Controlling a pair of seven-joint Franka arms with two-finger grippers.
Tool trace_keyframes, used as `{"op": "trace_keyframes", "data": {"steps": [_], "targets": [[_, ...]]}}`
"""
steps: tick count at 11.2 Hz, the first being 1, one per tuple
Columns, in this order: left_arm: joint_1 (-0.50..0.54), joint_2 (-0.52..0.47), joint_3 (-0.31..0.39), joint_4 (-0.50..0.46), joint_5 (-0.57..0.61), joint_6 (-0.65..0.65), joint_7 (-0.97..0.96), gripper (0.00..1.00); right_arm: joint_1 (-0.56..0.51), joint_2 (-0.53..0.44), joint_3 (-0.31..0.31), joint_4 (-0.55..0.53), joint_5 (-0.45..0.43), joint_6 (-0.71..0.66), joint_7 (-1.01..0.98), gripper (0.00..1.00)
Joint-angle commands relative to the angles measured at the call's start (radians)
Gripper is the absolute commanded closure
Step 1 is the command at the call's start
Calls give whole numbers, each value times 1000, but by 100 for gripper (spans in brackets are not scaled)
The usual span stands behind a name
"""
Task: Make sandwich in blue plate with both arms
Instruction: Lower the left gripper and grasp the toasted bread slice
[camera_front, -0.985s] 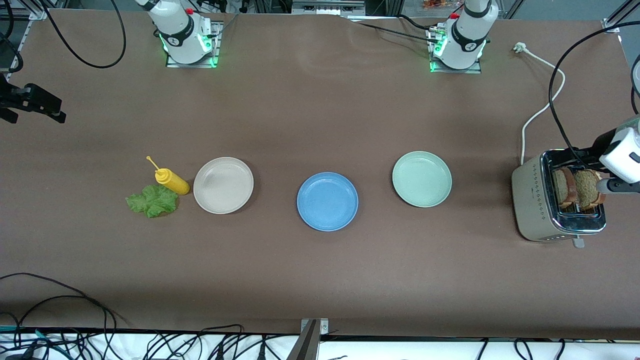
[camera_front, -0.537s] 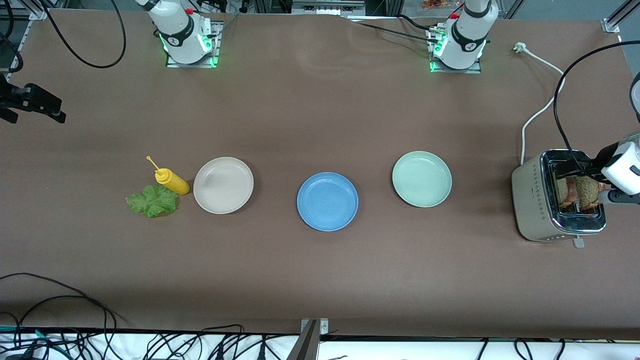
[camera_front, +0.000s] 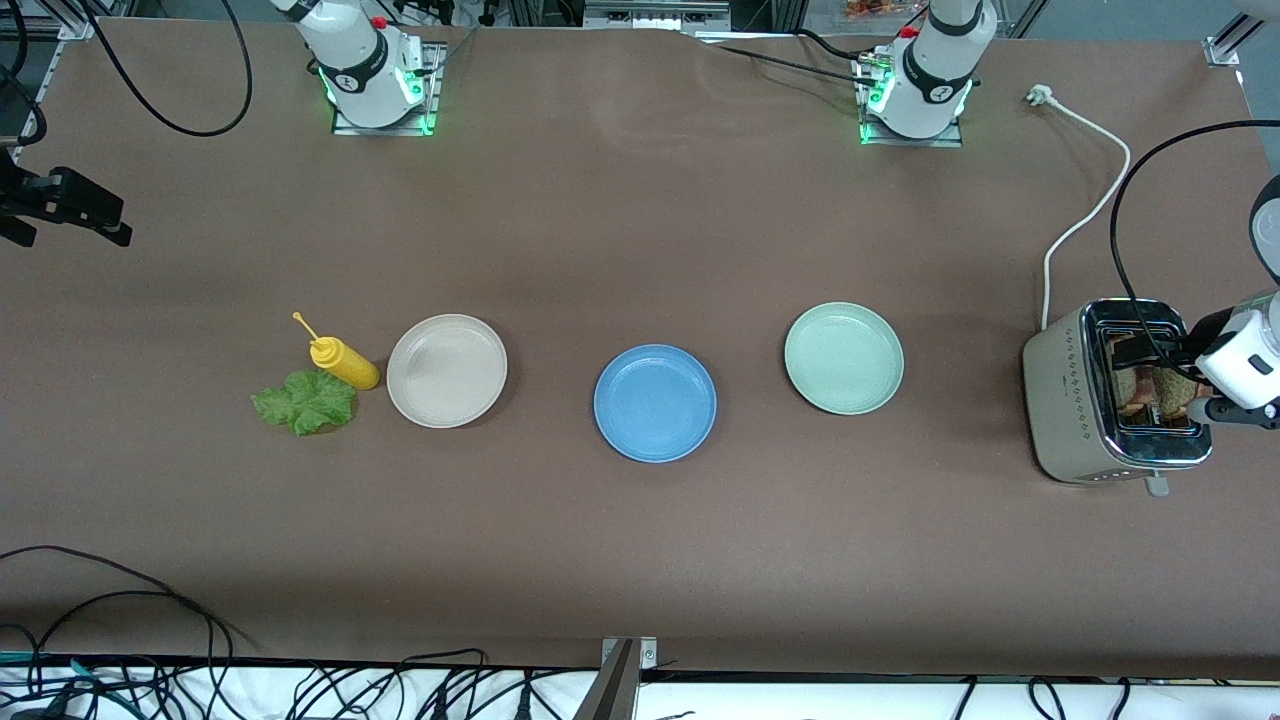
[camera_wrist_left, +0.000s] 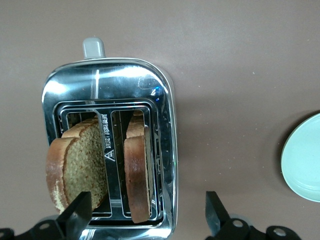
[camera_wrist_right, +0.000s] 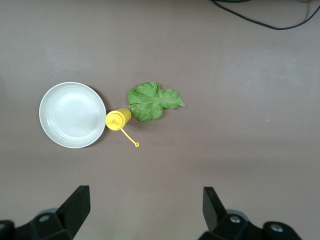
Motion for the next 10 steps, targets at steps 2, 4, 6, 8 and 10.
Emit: {"op": "trace_keyframes", "data": {"steps": [2,4,6,8,10], "targets": [[3,21,9,0,-23,19,33,0,4,0,2,18,-6,-8,4,0],[3,44,7,0,-24,47,33,0,4,0,2,18,-6,-10,3,0],[3,58,9,0,-24,49,33,0,2,1,1,16,-9,-8,3,0],[3,64,9,0,-23,59,33,0,2,3,1,18,-6,-8,4,0],[3,70,9,0,-23,59,33,5,4,3,2,16,-6,-8,4,0]]}}
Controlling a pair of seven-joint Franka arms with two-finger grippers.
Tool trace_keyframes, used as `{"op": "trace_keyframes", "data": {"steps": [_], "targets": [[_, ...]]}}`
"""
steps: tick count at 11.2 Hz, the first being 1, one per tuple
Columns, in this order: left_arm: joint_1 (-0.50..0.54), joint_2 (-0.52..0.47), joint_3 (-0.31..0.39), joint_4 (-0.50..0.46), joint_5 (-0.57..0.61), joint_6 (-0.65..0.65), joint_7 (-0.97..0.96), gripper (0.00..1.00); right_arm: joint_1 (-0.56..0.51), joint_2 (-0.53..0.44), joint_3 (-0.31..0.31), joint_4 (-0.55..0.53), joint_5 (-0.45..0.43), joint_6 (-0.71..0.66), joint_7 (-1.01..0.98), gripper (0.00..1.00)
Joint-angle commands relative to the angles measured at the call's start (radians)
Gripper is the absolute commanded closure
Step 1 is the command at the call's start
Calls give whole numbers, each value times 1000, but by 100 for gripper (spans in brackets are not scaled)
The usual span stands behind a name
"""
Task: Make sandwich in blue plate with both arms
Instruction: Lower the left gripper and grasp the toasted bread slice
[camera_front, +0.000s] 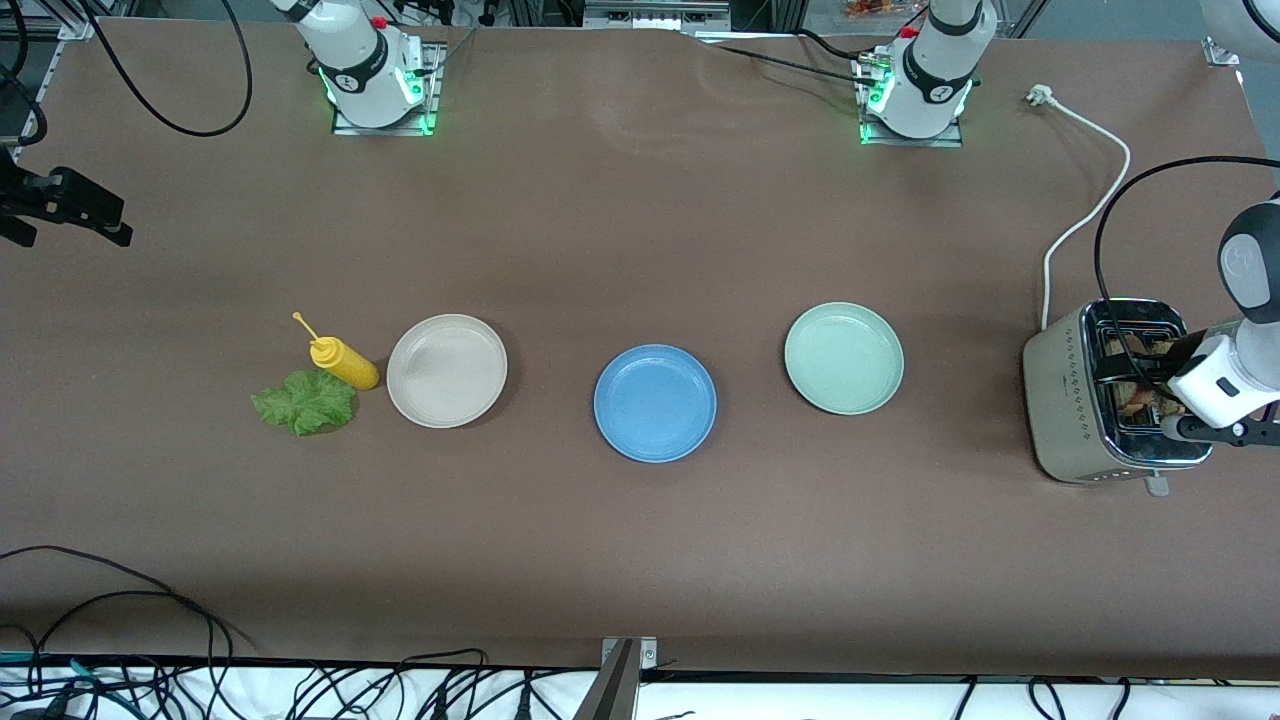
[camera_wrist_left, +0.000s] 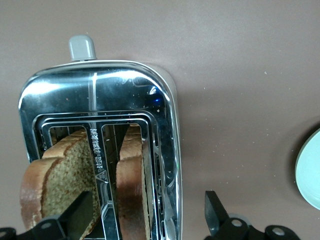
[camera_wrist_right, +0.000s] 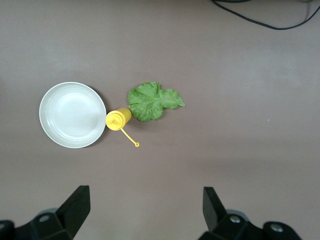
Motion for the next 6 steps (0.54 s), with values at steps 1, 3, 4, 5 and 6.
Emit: {"op": "trace_keyframes", "data": {"steps": [1,3,4,5,6], "targets": [[3,5,7,0,-19,11,27,9,3,2,2,16,-5,-10,6,0],[2,6,7,0,-19,11,27,21,3,2,2,16,-5,-14,6,0],[3,6,7,0,-19,11,27,25,2,2,1,16,-5,-16,6,0],[3,6,7,0,-19,11,27,27,2,2,1,16,-5,-16,6,0],[3,11,7,0,-19,12,27,27,2,2,1,16,-5,-17,6,0]]}}
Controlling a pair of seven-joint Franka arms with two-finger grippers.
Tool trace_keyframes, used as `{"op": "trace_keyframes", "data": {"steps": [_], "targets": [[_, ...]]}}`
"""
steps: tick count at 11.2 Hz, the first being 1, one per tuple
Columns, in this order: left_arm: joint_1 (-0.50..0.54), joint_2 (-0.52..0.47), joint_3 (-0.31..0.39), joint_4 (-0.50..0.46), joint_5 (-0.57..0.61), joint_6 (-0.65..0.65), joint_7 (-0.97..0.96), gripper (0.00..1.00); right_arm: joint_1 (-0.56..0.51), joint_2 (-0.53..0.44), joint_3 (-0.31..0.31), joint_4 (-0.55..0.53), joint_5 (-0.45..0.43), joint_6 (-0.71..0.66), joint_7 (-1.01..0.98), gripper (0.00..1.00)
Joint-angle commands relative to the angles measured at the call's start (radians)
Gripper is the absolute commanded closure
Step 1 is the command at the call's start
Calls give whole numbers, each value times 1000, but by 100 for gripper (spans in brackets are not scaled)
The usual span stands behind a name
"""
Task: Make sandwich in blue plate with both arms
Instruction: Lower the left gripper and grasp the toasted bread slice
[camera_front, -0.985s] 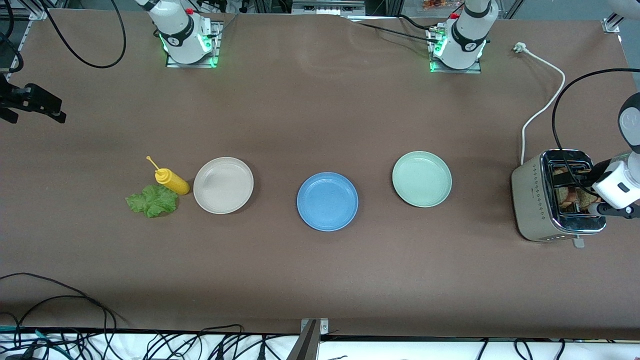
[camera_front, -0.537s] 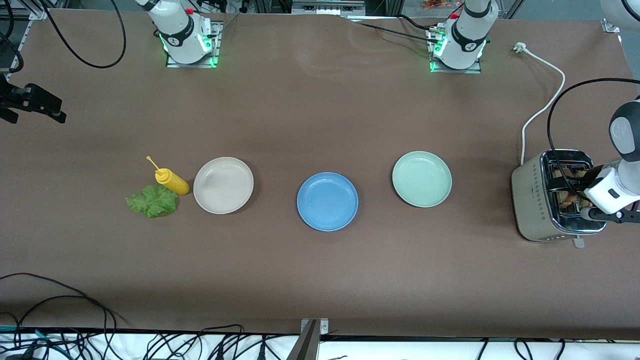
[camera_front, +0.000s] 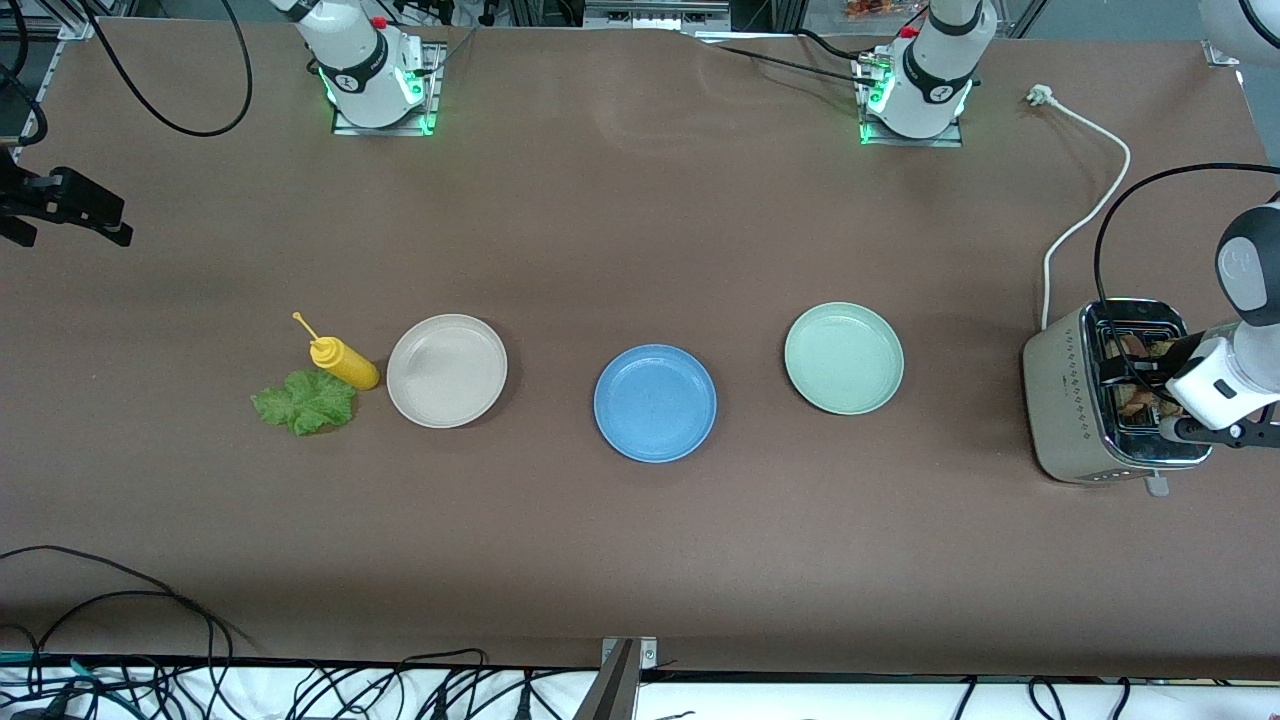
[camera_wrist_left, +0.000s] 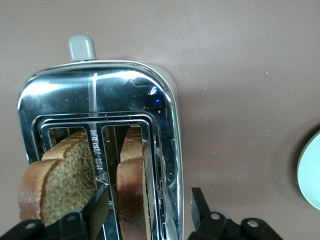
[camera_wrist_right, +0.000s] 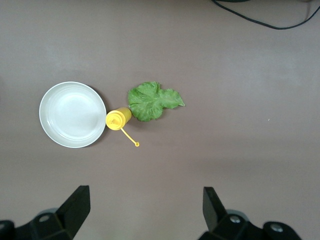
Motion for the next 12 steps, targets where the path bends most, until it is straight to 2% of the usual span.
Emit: {"op": "trace_keyframes", "data": {"steps": [1,5,6,7,8,12], "targets": [[4,8,7,0,-19,9,25,32,3,2,1,16,-5,-16,6,0],[8,8,7,2,-19,9,25,83,2,2,1,16,-3,-18,6,0],[10,8,8,2,-19,9,25,92,2,2,1,16,-3,-18,4,0],[11,8,8,2,-20,9,25,98,2,2,1,16,-5,-18,4,0],[13,5,8,2,-17,8,25,100,2,2,1,16,-11,-16,3,0],[4,-9,8,19,-5,-1,20,100,2,2,1,16,-5,-13,4,0]]}}
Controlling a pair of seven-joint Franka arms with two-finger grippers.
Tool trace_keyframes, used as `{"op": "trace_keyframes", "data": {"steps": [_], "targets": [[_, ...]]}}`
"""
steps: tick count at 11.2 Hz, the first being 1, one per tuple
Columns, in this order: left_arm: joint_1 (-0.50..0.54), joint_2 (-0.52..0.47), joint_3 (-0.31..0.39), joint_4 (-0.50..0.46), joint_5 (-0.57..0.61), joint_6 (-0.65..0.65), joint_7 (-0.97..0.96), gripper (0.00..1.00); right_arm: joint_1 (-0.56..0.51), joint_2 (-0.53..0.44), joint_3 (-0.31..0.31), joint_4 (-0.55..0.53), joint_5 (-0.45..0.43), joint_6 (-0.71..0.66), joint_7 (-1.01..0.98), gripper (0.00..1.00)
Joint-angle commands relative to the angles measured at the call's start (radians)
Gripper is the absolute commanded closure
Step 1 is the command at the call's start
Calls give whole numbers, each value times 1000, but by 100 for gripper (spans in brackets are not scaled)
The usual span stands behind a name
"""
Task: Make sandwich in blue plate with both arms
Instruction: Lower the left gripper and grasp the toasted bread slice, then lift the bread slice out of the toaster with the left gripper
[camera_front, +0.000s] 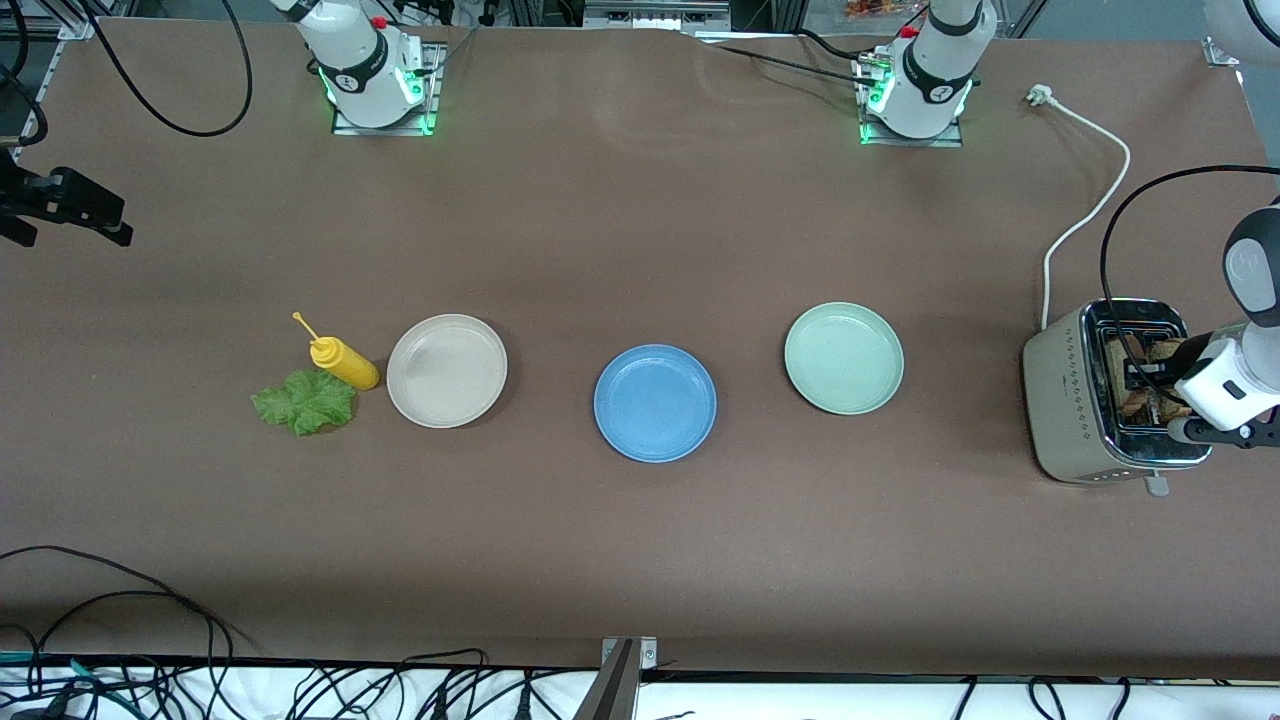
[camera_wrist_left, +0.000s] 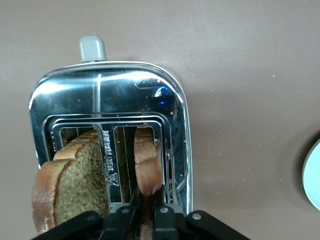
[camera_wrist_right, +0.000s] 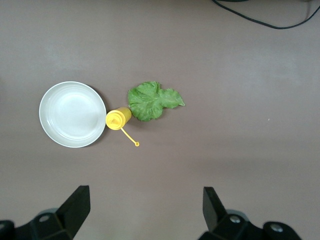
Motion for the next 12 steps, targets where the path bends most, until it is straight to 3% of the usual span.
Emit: {"op": "trace_keyframes", "data": {"steps": [1,8,12], "targets": [[-9,-28,6,14,-5,-8,19,100,2,2,-1,16,-3,-12,6,0],[-14,-159,6,38,-5,-37,51,100,2,2,1,16,-3,-9,7,0],[-26,-228,-7,41,-19,-135,42,100,2,2,-1,16,-2,-11,6,0]]}}
